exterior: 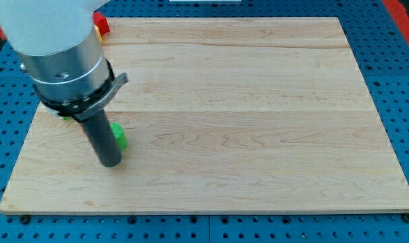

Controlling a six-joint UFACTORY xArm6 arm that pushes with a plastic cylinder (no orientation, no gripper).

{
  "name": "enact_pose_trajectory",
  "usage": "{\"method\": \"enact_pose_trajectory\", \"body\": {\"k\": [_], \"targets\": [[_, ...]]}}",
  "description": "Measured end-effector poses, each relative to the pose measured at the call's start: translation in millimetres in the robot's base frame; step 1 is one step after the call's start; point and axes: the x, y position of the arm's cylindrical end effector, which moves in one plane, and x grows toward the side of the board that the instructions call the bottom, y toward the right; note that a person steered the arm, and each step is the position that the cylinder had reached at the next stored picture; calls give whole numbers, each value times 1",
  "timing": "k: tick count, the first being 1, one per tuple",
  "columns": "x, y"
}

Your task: Push the green star close to the red circle

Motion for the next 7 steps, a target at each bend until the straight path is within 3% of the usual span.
{"method": "enact_pose_trajectory", "body": {"k": [1,2,4,7], "targets": [[0,-90],[-1,-143],[-10,-146],[-62,-123]]}}
